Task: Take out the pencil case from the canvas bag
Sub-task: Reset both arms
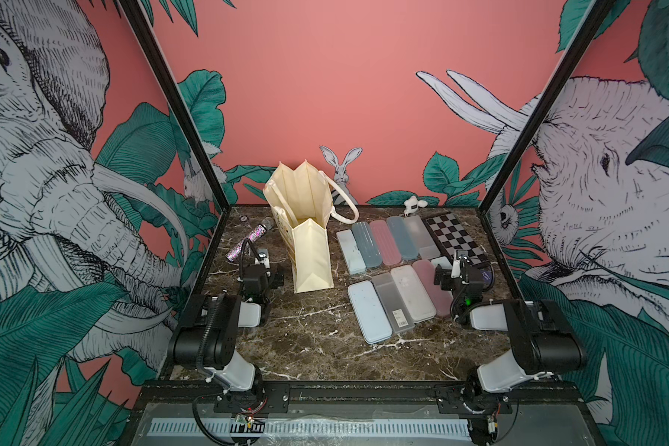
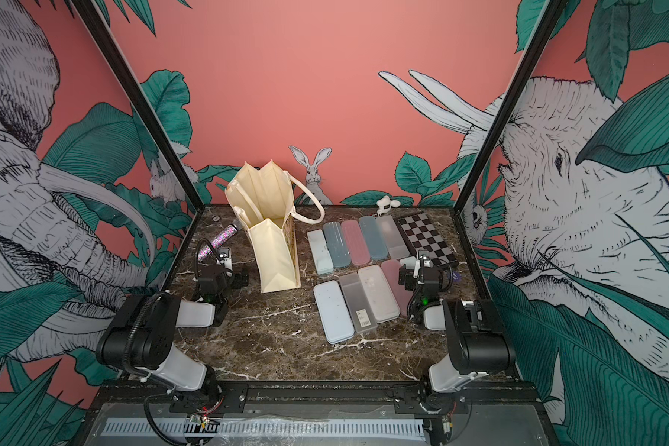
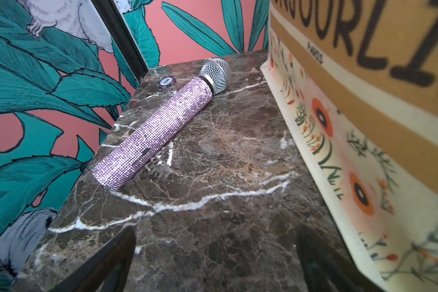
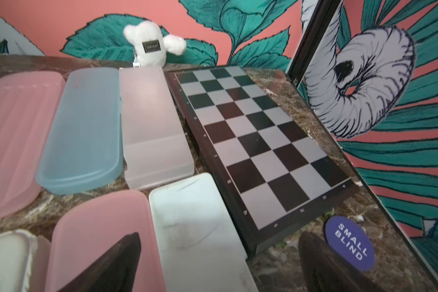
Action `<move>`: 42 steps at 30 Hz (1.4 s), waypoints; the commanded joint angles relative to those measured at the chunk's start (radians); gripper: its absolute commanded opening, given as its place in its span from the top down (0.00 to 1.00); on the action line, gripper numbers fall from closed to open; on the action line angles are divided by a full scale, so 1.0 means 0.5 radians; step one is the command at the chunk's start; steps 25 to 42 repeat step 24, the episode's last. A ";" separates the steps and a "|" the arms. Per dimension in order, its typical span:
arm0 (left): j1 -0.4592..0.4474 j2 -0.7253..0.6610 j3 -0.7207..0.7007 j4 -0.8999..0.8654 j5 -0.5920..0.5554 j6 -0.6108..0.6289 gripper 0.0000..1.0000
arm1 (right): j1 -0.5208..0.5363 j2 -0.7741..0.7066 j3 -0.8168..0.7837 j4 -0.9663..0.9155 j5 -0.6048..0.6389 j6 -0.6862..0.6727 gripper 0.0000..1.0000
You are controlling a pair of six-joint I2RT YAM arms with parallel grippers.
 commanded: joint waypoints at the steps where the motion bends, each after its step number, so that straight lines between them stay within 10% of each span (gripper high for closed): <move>1: 0.003 -0.049 0.015 0.006 0.032 -0.021 0.00 | 0.000 -0.010 0.007 0.012 0.014 0.016 0.01; 42: 0.005 -0.051 0.012 0.014 0.031 -0.021 0.00 | -0.002 -0.005 0.010 0.020 0.007 0.014 0.01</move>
